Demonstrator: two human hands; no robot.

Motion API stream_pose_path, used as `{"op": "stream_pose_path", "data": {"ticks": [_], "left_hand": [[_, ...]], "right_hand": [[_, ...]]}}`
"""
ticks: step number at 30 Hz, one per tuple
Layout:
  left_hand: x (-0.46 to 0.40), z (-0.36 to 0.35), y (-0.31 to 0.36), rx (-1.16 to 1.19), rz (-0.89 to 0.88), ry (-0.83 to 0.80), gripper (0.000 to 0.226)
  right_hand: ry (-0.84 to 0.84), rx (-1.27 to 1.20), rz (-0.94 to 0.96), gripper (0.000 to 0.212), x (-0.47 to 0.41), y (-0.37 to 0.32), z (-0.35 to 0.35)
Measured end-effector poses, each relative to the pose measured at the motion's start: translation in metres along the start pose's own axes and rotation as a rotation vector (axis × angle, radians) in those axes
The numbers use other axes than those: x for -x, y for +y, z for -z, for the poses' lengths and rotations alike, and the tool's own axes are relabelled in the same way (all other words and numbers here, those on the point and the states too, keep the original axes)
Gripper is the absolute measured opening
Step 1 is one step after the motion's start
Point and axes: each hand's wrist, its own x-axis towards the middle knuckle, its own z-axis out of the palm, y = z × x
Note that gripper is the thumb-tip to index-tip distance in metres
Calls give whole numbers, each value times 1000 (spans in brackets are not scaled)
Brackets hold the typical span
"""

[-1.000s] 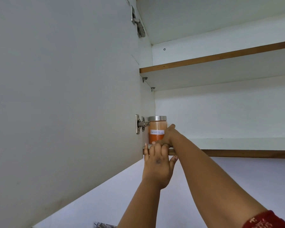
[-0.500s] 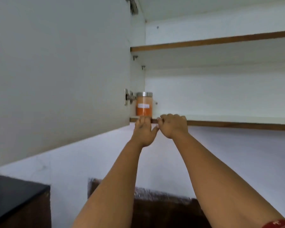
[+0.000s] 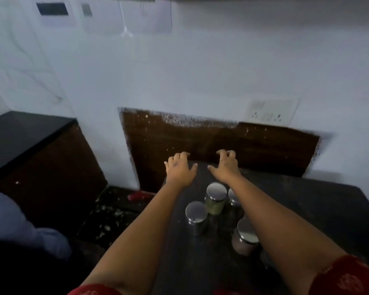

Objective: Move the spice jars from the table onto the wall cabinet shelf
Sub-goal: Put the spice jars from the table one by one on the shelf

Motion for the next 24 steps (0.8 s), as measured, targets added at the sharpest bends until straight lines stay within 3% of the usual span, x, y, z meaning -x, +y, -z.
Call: {"op": "stream_pose_path", "data": {"ticks": [3, 8, 13, 17, 19, 21, 24], "left_hand": [[27, -27, -28, -4, 115, -169, 51], [56, -53, -57, -20, 199, -401, 56], [66, -60, -71, 27, 296, -550, 79], [65, -59, -68, 587, 558, -452, 49], [65, -51, -63, 816, 707, -322, 29], [60, -45, -66, 1153, 826, -283, 35], [47, -36, -68, 1687, 831, -545, 66]], "right_hand": [[-159, 17, 8, 66, 14, 13, -33], [-344, -6, 208, 62, 44, 14, -82], [-540, 299, 216, 83, 54, 29, -111], [-415, 99, 145, 70, 45, 27, -105], [-327, -179, 29, 64, 35, 14, -87], [-286, -474, -95, 62, 23, -5, -63], [-288, -622, -112, 69, 9, -26, -31]]}}
